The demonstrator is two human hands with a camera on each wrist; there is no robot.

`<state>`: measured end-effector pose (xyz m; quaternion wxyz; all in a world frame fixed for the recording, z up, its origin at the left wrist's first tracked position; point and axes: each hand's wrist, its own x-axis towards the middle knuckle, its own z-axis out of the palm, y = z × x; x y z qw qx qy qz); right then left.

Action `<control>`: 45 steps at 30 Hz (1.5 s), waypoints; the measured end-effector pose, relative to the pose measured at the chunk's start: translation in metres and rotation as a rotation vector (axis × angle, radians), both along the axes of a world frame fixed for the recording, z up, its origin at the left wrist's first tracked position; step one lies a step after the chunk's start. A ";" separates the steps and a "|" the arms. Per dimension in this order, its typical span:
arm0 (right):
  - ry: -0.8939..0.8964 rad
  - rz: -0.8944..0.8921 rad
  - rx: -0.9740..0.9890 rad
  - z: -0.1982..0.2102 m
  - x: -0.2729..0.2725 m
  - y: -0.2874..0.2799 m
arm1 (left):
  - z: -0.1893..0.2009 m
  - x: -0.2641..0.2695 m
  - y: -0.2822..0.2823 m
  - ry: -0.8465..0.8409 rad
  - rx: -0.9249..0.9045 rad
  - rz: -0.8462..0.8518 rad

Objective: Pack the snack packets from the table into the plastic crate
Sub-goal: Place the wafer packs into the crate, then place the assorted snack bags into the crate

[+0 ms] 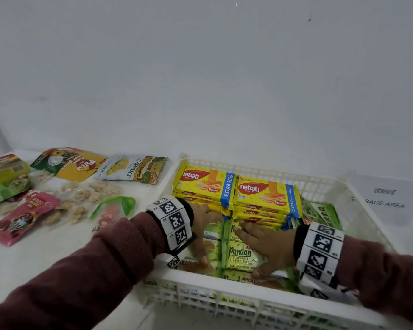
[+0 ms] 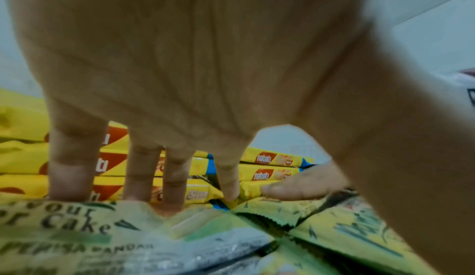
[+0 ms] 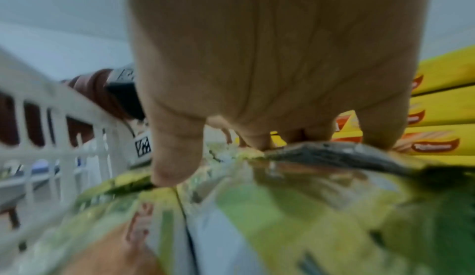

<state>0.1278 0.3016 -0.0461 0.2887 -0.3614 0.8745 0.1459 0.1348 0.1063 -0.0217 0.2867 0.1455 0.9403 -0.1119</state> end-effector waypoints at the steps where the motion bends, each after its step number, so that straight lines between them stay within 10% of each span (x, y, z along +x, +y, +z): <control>1: -0.035 -0.014 -0.016 0.003 -0.001 0.001 | 0.000 0.000 0.000 -0.004 -0.009 -0.003; 22: -0.006 0.006 -0.018 -0.001 0.008 -0.004 | -0.010 -0.006 0.000 -0.004 -0.054 -0.044; 33: -0.088 0.020 -0.174 0.037 0.001 0.005 | 0.017 0.003 0.003 0.111 0.373 0.202; 45: 0.100 0.032 -0.234 0.141 0.052 -0.074 | 0.106 0.074 -0.061 0.493 0.951 0.058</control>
